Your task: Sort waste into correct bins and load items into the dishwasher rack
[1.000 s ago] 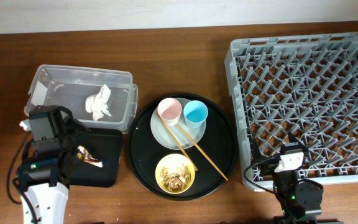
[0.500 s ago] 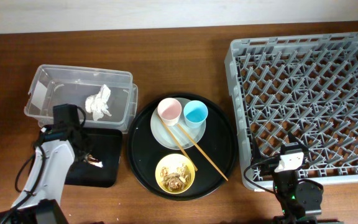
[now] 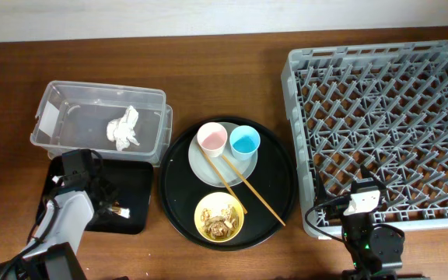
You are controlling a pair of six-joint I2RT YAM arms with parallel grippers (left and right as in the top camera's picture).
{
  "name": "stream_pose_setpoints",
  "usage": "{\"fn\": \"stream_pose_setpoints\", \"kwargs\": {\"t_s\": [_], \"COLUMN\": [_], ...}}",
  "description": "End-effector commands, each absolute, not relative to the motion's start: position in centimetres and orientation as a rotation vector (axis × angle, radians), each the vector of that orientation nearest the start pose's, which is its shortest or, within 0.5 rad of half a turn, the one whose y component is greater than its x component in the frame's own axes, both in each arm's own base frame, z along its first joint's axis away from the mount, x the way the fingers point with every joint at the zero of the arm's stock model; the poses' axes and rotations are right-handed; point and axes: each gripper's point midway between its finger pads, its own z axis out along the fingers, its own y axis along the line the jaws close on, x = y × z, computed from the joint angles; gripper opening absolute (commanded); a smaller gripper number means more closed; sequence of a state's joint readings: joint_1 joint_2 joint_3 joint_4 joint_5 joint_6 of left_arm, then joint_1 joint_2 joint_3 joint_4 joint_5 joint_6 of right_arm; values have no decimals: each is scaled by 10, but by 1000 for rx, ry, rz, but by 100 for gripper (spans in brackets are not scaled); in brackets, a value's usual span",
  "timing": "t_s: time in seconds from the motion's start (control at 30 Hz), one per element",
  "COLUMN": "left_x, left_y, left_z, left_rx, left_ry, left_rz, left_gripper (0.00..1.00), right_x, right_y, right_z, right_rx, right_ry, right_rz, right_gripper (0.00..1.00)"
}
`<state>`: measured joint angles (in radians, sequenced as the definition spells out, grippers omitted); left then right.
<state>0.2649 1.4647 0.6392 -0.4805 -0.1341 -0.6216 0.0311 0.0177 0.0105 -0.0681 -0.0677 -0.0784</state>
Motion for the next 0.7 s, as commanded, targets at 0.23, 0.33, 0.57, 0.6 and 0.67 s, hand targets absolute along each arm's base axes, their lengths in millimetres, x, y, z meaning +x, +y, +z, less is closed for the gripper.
{"fn": "stream_pose_setpoints", "kwargs": {"t_s": [0.23, 0.33, 0.57, 0.6, 0.67], "left_x": [270, 272, 304, 312, 330], "left_y": [96, 96, 100, 103, 107], "left_z": [53, 89, 202, 205, 201], "left_rx": [-1209, -1170, -1123, -1153, -1208], "left_ry": [2464, 2362, 1951, 1903, 1848], "left_rz": [70, 40, -144, -175, -222], "left_gripper": [1, 1, 1, 1, 1], "right_x": [246, 246, 246, 246, 246], "right_y": [16, 16, 16, 16, 16], "right_z": [155, 155, 155, 155, 155], "right_rx": [-124, -124, -124, -124, -124], "right_ry": [1646, 1646, 1646, 1646, 1646], "right_rz": [13, 13, 13, 13, 13], "right_gripper": [99, 99, 99, 99, 99]}}
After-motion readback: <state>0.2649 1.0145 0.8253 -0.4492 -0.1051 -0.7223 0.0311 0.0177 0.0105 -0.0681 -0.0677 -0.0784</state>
